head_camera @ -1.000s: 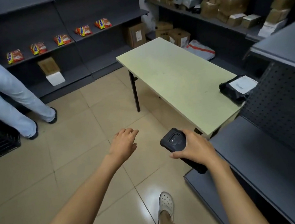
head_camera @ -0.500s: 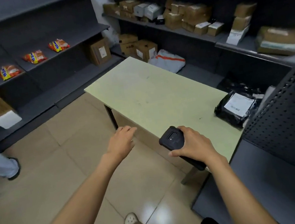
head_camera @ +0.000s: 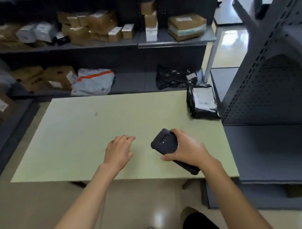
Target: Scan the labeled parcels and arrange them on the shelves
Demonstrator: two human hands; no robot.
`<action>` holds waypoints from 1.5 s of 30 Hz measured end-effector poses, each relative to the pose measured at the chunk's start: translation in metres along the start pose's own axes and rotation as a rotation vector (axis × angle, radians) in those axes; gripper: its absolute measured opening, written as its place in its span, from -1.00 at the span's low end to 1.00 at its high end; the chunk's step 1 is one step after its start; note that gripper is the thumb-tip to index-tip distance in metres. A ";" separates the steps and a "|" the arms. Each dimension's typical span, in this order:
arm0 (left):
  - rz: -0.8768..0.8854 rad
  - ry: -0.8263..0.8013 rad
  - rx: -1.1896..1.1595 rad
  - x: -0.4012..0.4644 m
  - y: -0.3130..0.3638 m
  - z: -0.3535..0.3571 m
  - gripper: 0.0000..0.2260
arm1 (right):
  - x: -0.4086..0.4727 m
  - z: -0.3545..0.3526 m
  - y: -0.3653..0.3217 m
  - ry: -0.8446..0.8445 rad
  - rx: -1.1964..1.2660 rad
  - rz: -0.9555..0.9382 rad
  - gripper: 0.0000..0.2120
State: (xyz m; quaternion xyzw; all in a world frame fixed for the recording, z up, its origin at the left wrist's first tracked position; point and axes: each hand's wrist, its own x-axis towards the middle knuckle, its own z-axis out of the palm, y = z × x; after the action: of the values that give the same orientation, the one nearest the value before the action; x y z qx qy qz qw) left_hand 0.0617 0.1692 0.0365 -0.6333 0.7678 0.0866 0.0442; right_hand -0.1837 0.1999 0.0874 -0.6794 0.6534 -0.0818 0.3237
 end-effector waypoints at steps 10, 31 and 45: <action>0.398 -0.097 0.057 0.146 0.049 0.005 -0.51 | 0.028 -0.005 0.048 0.168 0.119 0.376 -0.32; 1.024 -0.207 0.405 0.433 0.218 0.020 -0.18 | 0.205 -0.068 0.145 0.329 0.230 0.747 -0.15; 1.136 -0.276 0.591 0.447 0.219 0.049 0.07 | 0.198 -0.056 0.142 0.348 0.249 0.813 -0.27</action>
State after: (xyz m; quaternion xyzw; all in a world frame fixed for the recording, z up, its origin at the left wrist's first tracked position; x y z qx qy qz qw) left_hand -0.2412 -0.2125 -0.0736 -0.0732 0.9616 -0.0376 0.2620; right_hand -0.3062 0.0037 -0.0082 -0.3000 0.8968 -0.1388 0.2940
